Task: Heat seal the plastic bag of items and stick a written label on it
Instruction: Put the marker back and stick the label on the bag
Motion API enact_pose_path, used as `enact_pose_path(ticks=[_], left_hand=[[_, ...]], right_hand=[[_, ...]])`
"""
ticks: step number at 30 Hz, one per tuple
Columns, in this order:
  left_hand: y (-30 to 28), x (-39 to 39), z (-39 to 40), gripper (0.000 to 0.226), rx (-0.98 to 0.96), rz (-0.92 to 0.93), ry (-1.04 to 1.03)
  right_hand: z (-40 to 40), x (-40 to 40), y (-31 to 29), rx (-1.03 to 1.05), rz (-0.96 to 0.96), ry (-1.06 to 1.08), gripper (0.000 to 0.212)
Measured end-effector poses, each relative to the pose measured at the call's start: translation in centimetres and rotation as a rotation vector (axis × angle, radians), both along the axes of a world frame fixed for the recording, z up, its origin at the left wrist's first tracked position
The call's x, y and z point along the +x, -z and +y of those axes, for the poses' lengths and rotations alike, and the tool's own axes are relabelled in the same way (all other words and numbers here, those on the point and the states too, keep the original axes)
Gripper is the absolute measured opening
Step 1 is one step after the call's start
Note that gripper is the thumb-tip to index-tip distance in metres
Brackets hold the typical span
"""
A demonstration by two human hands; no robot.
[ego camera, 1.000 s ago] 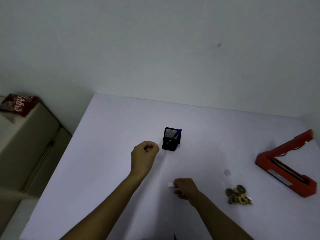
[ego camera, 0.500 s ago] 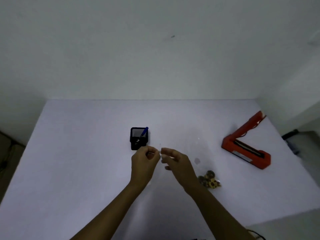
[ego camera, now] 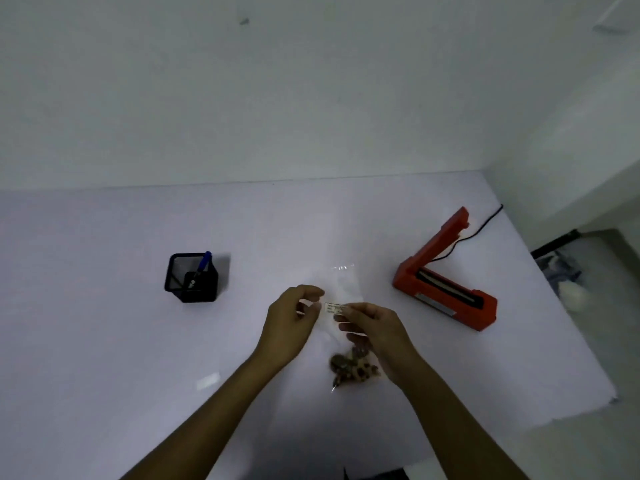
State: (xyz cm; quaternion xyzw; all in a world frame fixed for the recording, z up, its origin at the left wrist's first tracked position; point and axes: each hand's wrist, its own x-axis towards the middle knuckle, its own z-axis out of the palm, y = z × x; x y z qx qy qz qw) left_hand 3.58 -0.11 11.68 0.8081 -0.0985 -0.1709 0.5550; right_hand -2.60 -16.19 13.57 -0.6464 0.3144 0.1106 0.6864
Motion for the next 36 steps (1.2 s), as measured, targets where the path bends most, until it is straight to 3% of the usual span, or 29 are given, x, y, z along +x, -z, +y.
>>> enact_pose_path(ticks=[6,13,17,24,36], left_hand=[[2.9,1.7,-4.6,0.014,0.021,0.227,0.026],[5.9,2.2,-7.8,0.011,0.003,0.321,-0.053],[7.9,2.9,-8.2,0.021,0.031,0.36,-0.127],[11.9,3.1,-7.2,0.01,0.258,0.311,-0.166],[13.9,5.0,-7.4,0.01,0.473,0.122,0.055]], right_hand=[[-6.1,1.5,2.9,0.07,0.073,-0.056,0.016],[-8.5,3.5,6.9,0.034,0.122,-0.094,0.015],[-8.4,4.3,9.5,-0.049,0.138,-0.092,0.014],[-7.6,4.9,13.2,-0.183,0.138,-0.088,0.01],[-7.2,5.7,15.6,-0.335,0.151,-0.174,0.013]])
